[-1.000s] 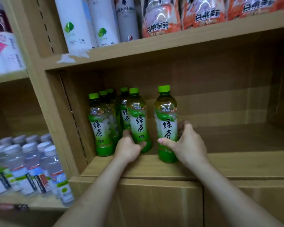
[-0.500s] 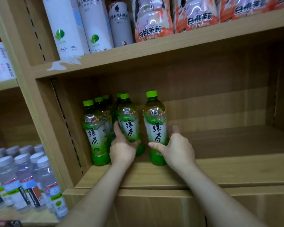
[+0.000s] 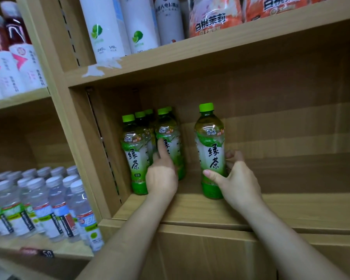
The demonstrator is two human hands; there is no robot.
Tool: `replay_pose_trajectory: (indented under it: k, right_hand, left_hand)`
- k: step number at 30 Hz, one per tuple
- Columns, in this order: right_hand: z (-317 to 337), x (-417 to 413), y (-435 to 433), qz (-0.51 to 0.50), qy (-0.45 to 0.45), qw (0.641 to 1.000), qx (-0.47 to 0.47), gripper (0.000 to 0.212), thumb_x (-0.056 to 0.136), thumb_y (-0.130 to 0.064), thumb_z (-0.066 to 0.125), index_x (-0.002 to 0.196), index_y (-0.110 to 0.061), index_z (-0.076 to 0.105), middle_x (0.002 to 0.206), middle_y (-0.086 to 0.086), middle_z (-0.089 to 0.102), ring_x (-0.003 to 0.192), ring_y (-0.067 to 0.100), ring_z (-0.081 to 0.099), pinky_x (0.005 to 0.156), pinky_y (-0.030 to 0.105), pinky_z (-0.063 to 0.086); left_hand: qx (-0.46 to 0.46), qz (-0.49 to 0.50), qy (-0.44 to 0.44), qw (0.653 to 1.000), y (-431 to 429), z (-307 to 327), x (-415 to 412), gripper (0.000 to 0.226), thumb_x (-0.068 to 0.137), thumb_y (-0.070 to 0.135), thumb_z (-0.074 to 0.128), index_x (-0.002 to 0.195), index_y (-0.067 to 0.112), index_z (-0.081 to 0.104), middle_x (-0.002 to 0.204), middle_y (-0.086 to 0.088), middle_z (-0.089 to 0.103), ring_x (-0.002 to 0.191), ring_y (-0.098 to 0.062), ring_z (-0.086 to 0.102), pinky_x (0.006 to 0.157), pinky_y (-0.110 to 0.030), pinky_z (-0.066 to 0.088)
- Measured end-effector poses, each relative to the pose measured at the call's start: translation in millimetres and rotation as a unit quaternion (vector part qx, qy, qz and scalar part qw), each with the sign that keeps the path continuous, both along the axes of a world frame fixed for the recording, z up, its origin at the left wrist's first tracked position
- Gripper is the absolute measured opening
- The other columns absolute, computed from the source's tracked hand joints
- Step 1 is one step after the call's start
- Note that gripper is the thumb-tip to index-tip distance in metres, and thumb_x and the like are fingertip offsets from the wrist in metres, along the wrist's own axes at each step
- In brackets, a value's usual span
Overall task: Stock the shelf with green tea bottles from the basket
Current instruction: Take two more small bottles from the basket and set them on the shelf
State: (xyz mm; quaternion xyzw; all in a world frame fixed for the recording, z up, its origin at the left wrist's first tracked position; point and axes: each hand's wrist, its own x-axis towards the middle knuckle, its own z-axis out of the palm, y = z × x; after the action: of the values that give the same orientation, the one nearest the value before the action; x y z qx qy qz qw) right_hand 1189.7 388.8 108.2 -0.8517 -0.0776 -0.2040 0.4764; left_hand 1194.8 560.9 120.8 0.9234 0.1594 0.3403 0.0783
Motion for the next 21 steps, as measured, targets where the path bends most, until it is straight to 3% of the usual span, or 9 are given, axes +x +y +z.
replay_pose_trajectory:
  k: [3,6,9,12,14,16,19,21]
  right_hand:
    - [-2,2,0,0.004,-0.006,1.000,0.001,0.067,0.071,-0.059,0.072,0.119,-0.026,0.039,0.107,0.003,0.069,0.099,0.031,0.064,0.075,0.039,0.050]
    - [-2,3,0,0.019,-0.008,1.000,0.002,0.065,0.074,-0.057,0.071,0.121,-0.025,0.039,0.103,0.001,0.068,0.099,0.030,0.064,0.078,0.041,0.052]
    - [-4,6,2,0.064,-0.009,0.998,0.015,0.061,0.078,-0.049,0.070,0.123,-0.024,0.037,0.096,-0.003,0.063,0.099,0.027,0.064,0.082,0.044,0.053]
    - [-5,10,4,0.083,-0.022,0.996,0.031,0.059,0.072,-0.052,0.075,0.111,-0.030,0.037,0.091,-0.006,0.066,0.091,0.024,0.066,0.077,0.046,0.054]
    - [-4,9,5,0.084,-0.032,0.995,0.036,0.065,0.064,-0.056,0.079,0.105,-0.028,0.038,0.089,-0.001,0.069,0.085,0.024,0.067,0.072,0.046,0.055]
    - [-2,7,8,0.076,-0.035,0.996,0.008,0.070,0.060,-0.060,0.079,0.104,-0.023,0.039,0.092,0.002,0.070,0.085,0.026,0.067,0.070,0.043,0.055]
    - [7,6,17,0.056,-0.012,0.996,-0.072,0.072,0.063,-0.064,0.075,0.102,-0.020,0.036,0.094,0.005,0.068,0.090,0.031,0.065,0.066,0.039,0.051]
    - [18,5,29,0.061,0.015,0.991,-0.120,0.067,0.067,-0.063,0.073,0.102,-0.021,0.034,0.096,0.004,0.063,0.093,0.029,0.063,0.065,0.035,0.047]
  left_hand:
    - [0.148,-0.026,0.029,0.988,2,0,0,0.075,0.089,0.005,0.054,0.146,0.035,0.015,0.126,-0.012,0.036,0.105,-0.029,0.051,0.067,-0.035,0.048]
    - [0.154,-0.007,0.152,0.976,10,6,12,0.066,0.096,0.010,0.047,0.146,0.040,0.017,0.130,-0.013,0.034,0.112,-0.033,0.049,0.076,-0.039,0.049]
    - [0.174,-0.006,0.175,0.969,16,7,14,0.065,0.098,0.011,0.045,0.148,0.040,0.014,0.135,-0.014,0.034,0.110,-0.034,0.053,0.076,-0.040,0.050]
    - [0.174,-0.013,0.182,0.968,12,6,12,0.065,0.098,0.014,0.045,0.148,0.039,0.013,0.136,-0.014,0.034,0.111,-0.035,0.053,0.077,-0.041,0.051]
    - [0.130,-0.028,0.168,0.977,9,7,3,0.064,0.097,0.022,0.049,0.147,0.041,0.015,0.137,-0.013,0.036,0.112,-0.034,0.054,0.081,-0.042,0.052]
    - [0.024,-0.086,0.099,0.991,5,4,-16,0.063,0.092,0.027,0.055,0.146,0.040,0.024,0.133,-0.012,0.047,0.107,-0.031,0.059,0.084,-0.041,0.053]
    - [-0.151,-0.228,0.015,0.962,-15,-10,-55,0.066,0.082,0.019,0.063,0.142,0.031,0.036,0.125,-0.005,0.060,0.100,-0.018,0.062,0.088,-0.030,0.050]
    - [-0.145,-0.235,0.014,0.961,-23,-20,-65,0.075,0.077,0.023,0.067,0.142,0.027,0.030,0.129,-0.002,0.058,0.108,-0.019,0.060,0.092,-0.034,0.049]
